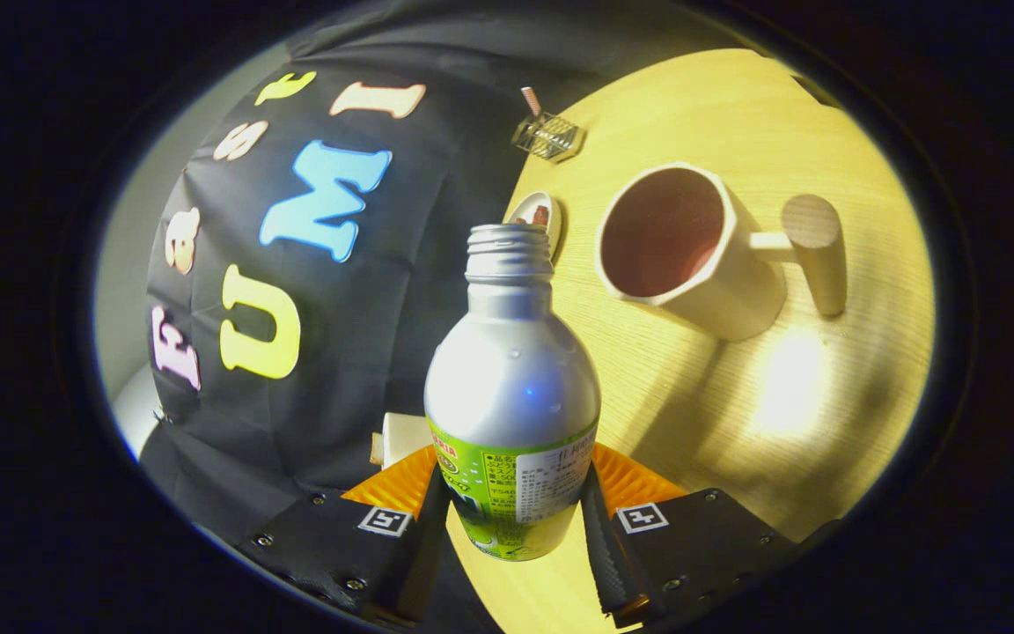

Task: Take the bottle from table, then pour the juice into the cup, finally place the bottle on the coaster

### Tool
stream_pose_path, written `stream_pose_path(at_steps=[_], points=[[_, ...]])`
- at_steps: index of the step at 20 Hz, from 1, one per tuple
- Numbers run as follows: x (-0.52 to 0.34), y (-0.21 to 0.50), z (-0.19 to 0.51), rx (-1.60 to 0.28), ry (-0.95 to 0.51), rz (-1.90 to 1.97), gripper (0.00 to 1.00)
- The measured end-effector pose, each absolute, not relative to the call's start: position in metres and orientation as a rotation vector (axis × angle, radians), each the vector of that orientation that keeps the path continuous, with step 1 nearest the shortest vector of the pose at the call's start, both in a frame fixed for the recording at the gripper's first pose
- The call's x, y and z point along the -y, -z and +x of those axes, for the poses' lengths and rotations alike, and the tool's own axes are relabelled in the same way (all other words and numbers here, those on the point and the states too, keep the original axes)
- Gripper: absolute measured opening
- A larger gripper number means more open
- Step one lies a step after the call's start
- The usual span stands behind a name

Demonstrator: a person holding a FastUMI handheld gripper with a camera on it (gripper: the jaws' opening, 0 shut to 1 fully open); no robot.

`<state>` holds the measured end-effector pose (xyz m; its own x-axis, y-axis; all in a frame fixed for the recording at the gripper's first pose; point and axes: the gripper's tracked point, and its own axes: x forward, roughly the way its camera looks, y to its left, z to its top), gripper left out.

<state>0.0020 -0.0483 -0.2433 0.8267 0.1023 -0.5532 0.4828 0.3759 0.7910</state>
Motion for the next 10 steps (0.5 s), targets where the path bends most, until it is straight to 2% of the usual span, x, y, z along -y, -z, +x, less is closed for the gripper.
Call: stream_pose_path(at_steps=[10], points=[[0.054, 0.233, 0.007, -0.544, 0.229, 0.88, 0.7]])
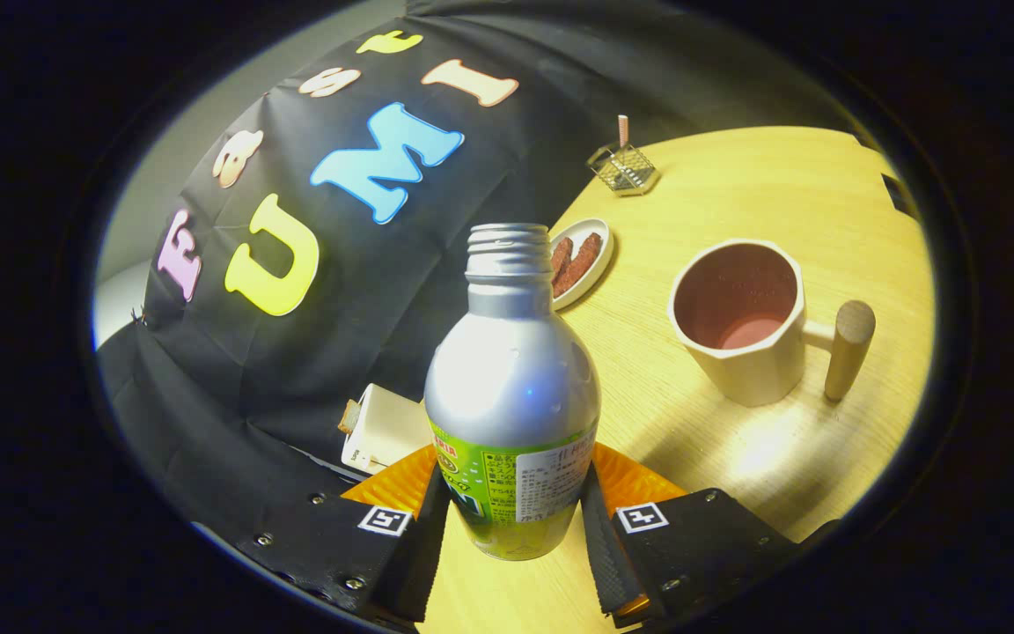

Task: Take the bottle from table, then pour the juice into the cup, finally place the bottle on the coaster

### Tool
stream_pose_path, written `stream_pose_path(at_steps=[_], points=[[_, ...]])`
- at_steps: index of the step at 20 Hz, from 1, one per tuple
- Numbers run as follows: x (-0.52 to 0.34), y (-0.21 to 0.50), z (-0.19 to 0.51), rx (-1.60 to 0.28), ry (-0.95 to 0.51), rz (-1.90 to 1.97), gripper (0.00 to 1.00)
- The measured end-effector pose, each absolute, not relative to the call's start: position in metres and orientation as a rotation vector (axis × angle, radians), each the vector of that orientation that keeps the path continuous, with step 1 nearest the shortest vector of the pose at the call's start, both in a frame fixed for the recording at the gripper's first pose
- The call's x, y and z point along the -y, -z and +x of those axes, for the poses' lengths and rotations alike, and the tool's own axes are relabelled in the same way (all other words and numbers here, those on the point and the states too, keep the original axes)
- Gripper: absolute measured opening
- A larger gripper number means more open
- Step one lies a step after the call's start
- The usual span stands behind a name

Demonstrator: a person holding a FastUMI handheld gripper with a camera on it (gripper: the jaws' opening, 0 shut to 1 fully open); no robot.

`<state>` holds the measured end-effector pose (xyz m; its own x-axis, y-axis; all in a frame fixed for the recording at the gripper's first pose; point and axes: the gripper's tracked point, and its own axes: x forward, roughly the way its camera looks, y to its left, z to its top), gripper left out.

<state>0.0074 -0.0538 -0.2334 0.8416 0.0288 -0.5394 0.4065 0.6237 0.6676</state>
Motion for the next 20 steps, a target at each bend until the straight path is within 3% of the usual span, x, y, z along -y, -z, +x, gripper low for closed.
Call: stream_pose_path(at_steps=[20], points=[[0.024, 0.236, 0.06, -0.5, 0.254, 0.263, 0.7]])
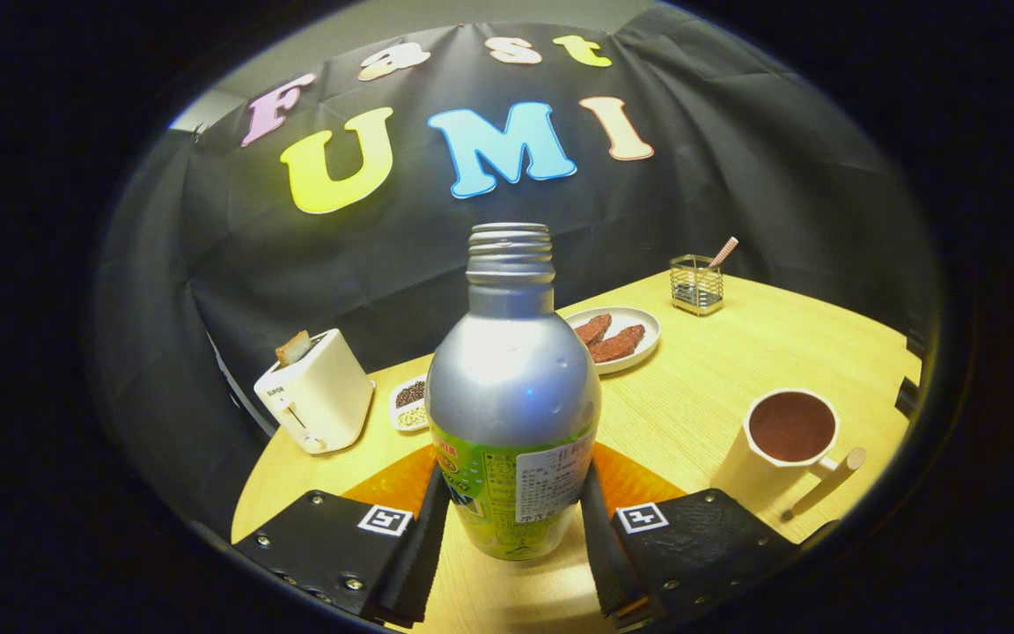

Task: Take the bottle from table, then pour the juice into the cup, finally place the bottle on the coaster

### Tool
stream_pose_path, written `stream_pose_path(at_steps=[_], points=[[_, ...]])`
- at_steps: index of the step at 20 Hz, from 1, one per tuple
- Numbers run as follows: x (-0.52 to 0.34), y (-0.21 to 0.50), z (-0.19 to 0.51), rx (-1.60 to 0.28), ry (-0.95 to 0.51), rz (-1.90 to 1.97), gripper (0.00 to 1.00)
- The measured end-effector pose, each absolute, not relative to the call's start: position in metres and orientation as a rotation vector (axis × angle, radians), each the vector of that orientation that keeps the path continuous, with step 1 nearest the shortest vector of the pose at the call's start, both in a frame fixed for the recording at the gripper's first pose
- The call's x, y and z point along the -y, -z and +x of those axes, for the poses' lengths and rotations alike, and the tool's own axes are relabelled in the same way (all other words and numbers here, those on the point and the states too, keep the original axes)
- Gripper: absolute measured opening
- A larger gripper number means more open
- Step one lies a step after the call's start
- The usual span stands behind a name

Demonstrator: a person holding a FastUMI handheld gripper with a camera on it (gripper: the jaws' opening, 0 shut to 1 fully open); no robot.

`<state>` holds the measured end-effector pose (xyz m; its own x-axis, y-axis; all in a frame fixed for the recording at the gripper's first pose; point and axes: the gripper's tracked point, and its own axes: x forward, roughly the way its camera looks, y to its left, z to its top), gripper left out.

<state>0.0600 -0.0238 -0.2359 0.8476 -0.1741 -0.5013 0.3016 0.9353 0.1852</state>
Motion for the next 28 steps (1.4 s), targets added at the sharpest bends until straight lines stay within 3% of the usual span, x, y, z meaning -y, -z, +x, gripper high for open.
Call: stream_pose_path(at_steps=[28], points=[[0.05, 0.299, 0.142, -0.48, 0.336, 0.073, 0.74]])
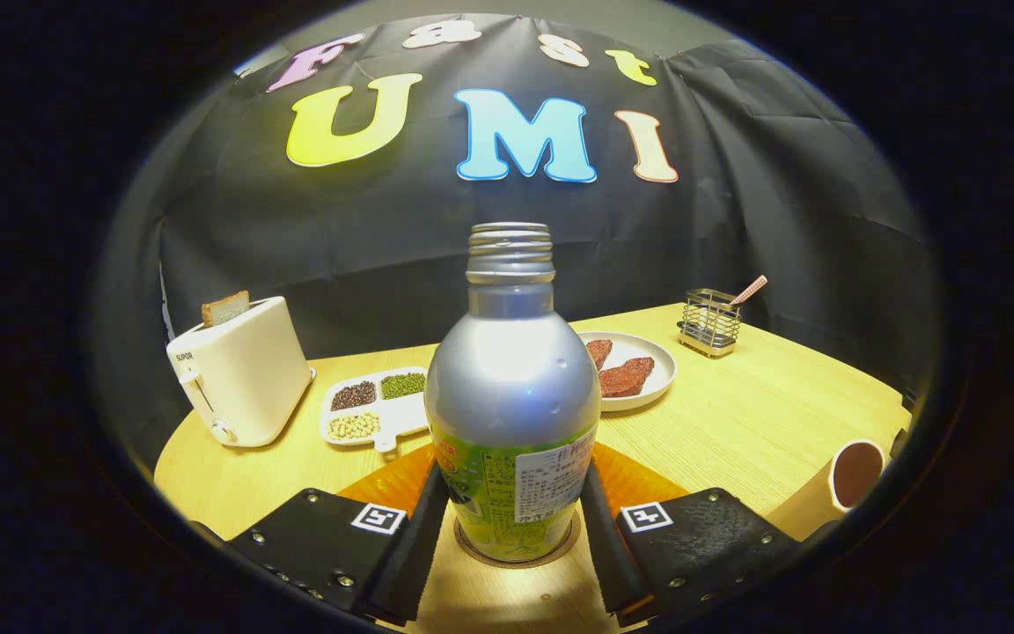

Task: Take the bottle from table, then pour the juice into the cup, finally place the bottle on the coaster

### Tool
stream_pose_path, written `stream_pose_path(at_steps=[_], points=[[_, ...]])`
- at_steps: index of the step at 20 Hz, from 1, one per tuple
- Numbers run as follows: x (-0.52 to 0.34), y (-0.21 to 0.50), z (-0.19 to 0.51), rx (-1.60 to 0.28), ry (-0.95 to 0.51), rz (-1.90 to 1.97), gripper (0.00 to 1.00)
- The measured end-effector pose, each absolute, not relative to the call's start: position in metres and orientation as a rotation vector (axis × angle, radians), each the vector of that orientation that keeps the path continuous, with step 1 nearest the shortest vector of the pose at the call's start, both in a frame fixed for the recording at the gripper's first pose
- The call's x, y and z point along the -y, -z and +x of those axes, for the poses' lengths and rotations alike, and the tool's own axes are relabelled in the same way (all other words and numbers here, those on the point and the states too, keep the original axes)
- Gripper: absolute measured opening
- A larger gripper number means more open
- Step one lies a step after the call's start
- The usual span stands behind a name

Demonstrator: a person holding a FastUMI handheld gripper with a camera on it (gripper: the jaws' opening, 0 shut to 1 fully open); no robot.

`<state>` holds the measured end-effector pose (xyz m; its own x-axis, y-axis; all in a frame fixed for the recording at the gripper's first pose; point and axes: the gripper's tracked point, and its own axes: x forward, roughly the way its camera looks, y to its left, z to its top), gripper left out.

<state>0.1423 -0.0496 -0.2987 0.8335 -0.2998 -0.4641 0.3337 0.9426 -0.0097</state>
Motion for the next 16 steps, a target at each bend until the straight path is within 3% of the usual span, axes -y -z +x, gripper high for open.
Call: stream_pose_path(at_steps=[10, 13, 16], points=[[0.048, 0.316, 0.145, -0.502, 0.315, 0.038, 0.8], [0.041, 0.32, 0.144, -0.513, 0.282, 0.031, 0.99], [0.043, 0.317, 0.14, -0.514, 0.276, 0.024, 0.98]])
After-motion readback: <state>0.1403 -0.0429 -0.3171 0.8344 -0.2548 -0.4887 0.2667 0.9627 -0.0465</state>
